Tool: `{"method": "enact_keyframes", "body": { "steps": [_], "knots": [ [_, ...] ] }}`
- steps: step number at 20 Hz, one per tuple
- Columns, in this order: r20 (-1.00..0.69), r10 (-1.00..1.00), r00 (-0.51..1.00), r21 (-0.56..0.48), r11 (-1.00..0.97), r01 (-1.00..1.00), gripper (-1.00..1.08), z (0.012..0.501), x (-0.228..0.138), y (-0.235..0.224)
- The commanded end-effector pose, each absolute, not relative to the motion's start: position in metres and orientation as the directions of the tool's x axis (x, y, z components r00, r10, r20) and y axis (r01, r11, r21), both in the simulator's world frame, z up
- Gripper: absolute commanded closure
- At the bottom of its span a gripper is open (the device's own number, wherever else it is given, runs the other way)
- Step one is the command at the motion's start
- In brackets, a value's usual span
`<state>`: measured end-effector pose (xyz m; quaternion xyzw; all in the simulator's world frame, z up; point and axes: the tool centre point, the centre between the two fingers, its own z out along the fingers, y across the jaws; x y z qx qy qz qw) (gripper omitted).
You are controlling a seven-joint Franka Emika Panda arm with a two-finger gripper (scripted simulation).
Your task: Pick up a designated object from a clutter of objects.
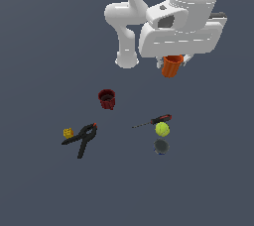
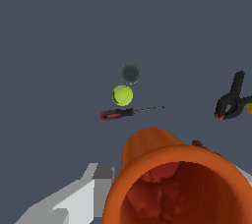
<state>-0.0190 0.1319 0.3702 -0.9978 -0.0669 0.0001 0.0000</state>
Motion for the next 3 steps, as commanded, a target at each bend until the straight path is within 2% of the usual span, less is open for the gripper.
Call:
{"method": "enact_keyframes", "body": {
  "steps": [1,3],
  "knots": [
    [0.000,0.133,0.991,0.000,-0.991,0.133,1.08,0.3737,-0.0179,0.1346],
    [0.000,0.133,0.991,0.000,-0.991,0.133,1.08,0.3743,-0.0176,0.1351]
  ]
}}
